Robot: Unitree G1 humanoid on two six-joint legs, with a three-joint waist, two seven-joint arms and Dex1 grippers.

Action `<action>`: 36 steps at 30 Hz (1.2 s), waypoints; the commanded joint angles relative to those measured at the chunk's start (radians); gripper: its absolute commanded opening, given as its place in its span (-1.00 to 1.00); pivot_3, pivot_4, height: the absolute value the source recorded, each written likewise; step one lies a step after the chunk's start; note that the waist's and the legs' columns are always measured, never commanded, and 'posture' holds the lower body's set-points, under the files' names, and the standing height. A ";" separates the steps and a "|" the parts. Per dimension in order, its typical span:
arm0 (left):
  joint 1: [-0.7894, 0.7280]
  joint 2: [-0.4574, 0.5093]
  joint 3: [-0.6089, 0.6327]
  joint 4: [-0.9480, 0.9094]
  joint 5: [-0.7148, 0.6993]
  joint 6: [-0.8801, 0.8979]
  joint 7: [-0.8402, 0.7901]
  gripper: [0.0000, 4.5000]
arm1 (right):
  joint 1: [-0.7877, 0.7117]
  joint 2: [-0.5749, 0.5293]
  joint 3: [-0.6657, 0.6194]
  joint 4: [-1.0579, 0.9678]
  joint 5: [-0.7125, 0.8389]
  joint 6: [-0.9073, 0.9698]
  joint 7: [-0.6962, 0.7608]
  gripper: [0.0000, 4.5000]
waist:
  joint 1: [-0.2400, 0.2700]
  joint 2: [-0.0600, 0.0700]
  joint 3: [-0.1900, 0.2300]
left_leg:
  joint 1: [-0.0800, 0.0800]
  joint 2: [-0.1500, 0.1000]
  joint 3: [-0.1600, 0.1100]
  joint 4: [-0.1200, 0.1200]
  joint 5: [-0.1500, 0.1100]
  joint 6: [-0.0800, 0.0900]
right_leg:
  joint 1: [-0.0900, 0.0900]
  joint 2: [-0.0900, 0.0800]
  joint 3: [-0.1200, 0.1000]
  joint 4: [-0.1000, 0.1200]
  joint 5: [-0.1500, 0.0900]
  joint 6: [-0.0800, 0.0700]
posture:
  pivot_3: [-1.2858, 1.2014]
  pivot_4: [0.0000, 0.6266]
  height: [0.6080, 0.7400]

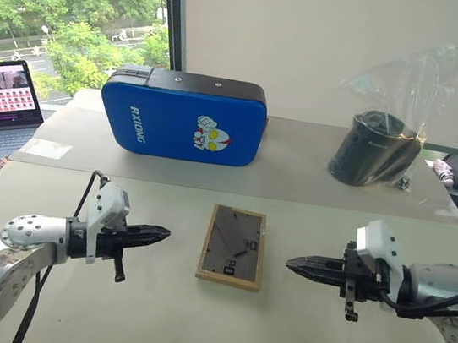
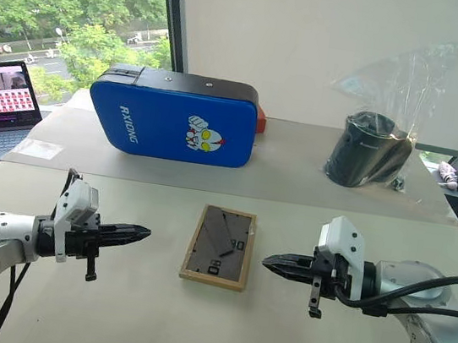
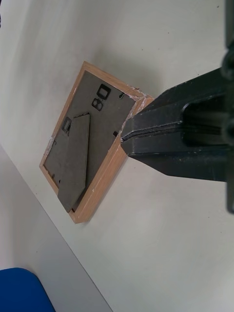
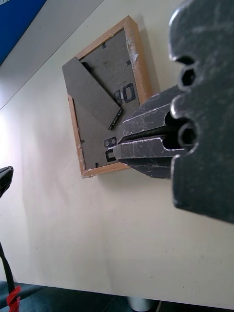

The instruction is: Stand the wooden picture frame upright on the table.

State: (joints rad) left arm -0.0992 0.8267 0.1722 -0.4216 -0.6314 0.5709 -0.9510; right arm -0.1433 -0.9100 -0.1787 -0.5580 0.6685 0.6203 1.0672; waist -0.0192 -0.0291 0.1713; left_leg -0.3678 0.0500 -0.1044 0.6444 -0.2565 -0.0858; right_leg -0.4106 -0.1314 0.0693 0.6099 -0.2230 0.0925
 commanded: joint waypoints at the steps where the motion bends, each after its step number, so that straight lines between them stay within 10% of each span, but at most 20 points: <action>1: -0.018 -0.018 -0.015 -0.011 0.017 -0.019 0.023 -1.00 | 0.005 -0.008 0.021 -0.005 -0.043 -0.028 -0.017 -0.99 | 0.000 0.000 0.000 | 0.000 0.000 0.000 0.000 0.000 0.000 | 0.000 0.000 0.000 0.000 0.000 0.000 | 0.03 -0.52 1.00; 7: -0.017 -0.067 -0.172 0.111 0.249 -0.135 0.095 -1.00 | -0.095 0.023 0.309 0.199 -0.402 -0.065 -0.187 -0.99 | -0.004 -0.001 0.000 | 0.000 0.000 0.000 0.001 0.000 0.000 | 0.000 0.000 0.000 0.000 0.000 0.000 | 0.03 -0.52 1.00; 20: -0.161 -0.345 -0.413 0.287 0.534 -0.218 0.295 -1.00 | -0.243 0.309 0.525 0.267 -0.674 0.105 -0.441 -0.99 | -0.022 -0.003 -0.002 | 0.002 0.000 -0.001 0.001 0.001 -0.001 | 0.001 0.000 0.000 0.001 0.001 -0.001 | 0.03 -0.52 1.00; 36: 0.072 -0.184 -0.301 0.100 0.515 -0.148 0.252 -1.00 | -0.247 0.426 0.643 0.105 -0.681 0.265 -0.440 -0.99 | -0.051 -0.002 -0.002 | 0.010 0.000 -0.001 -0.002 0.000 0.000 | 0.006 0.000 0.000 0.002 0.000 -0.001 | 0.03 -0.52 1.00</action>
State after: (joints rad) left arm -0.0597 0.6301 -0.1211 -0.3229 -0.1212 0.3948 -0.6925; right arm -0.3981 -0.4950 0.4313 -0.4178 -0.0270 0.8770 0.6091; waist -0.0699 -0.0316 0.1695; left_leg -0.3579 0.0496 -0.1053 0.6428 -0.2563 -0.0856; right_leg -0.4041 -0.1311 0.0698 0.6123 -0.2233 0.0918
